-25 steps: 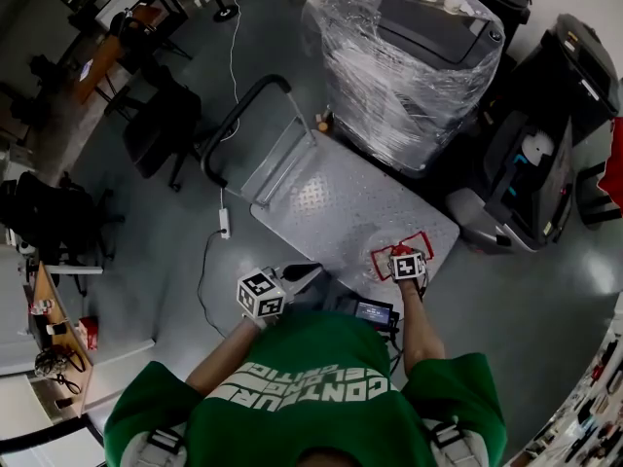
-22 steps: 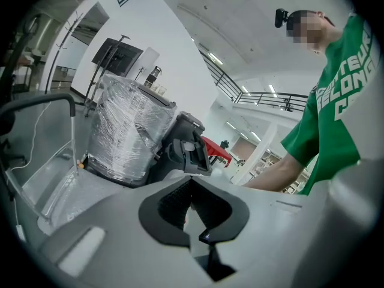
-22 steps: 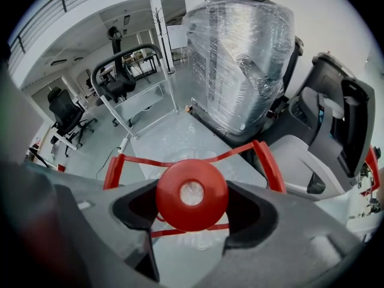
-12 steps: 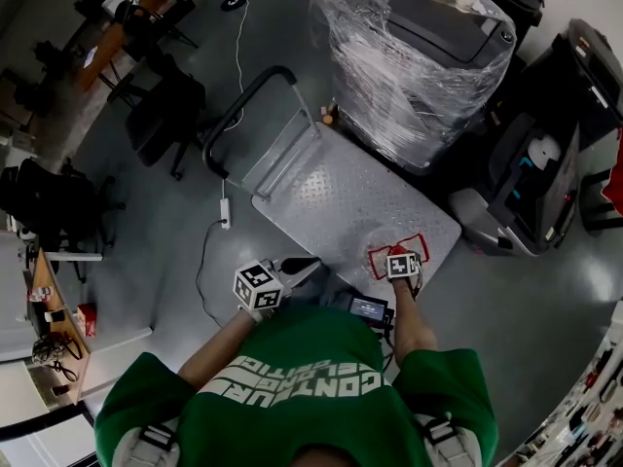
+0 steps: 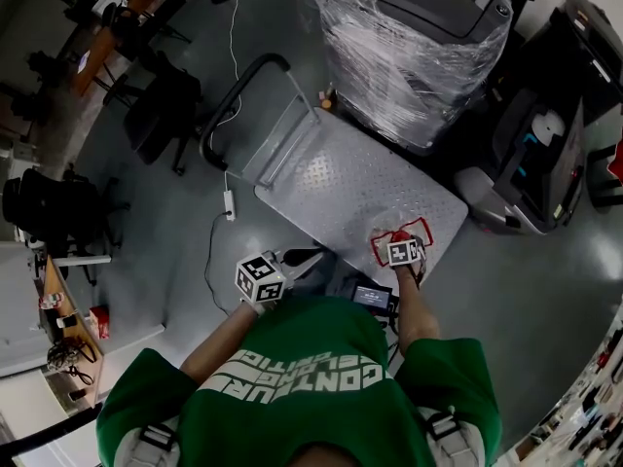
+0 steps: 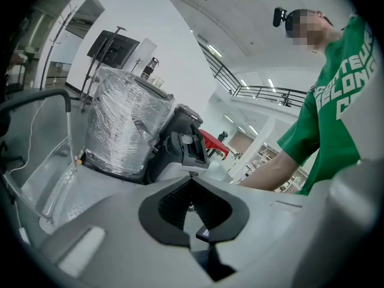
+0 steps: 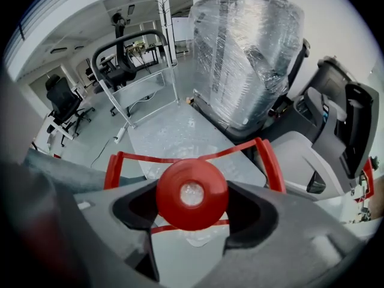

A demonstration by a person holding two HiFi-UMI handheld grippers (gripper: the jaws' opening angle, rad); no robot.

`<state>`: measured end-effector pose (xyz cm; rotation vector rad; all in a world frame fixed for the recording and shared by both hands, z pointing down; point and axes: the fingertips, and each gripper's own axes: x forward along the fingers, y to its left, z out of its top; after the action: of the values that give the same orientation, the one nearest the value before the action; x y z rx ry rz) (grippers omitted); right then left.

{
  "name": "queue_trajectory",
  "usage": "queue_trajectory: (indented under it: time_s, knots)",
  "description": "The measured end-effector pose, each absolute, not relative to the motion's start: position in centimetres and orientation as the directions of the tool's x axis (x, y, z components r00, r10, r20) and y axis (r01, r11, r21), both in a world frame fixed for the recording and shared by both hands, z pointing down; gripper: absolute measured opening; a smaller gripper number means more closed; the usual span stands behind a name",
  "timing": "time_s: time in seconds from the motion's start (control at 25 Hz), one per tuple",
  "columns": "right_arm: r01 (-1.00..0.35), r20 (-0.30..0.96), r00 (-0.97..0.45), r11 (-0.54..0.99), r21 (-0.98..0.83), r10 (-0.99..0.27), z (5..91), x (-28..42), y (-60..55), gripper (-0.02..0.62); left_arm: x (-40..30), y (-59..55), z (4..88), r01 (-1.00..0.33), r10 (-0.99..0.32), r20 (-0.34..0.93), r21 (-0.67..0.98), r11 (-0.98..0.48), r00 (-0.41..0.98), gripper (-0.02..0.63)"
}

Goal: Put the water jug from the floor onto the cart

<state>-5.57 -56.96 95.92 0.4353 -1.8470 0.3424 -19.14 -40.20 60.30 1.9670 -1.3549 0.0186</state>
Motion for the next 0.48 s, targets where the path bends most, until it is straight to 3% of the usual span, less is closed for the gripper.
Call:
queue_trajectory:
  time_s: [0.28, 0.48]
  knots:
    - [-0.48, 0.963, -0.261, 0.875, -0.071, -0.065, 95.7, -5.2, -56.8, 0.301, -18.3, -40.6, 59.9, -0.806, -0.797, 0.381, 0.552, -0.211, 0.469, 0.009]
    - [-0.516, 0.953, -0.288, 0.854, -0.069, -0.097, 93.5, -3.7, -57.1, 0.304, -17.2, -40.8, 59.7, -0.793, -0.795, 0.357, 0.561, -0.237, 0.49, 0.009]
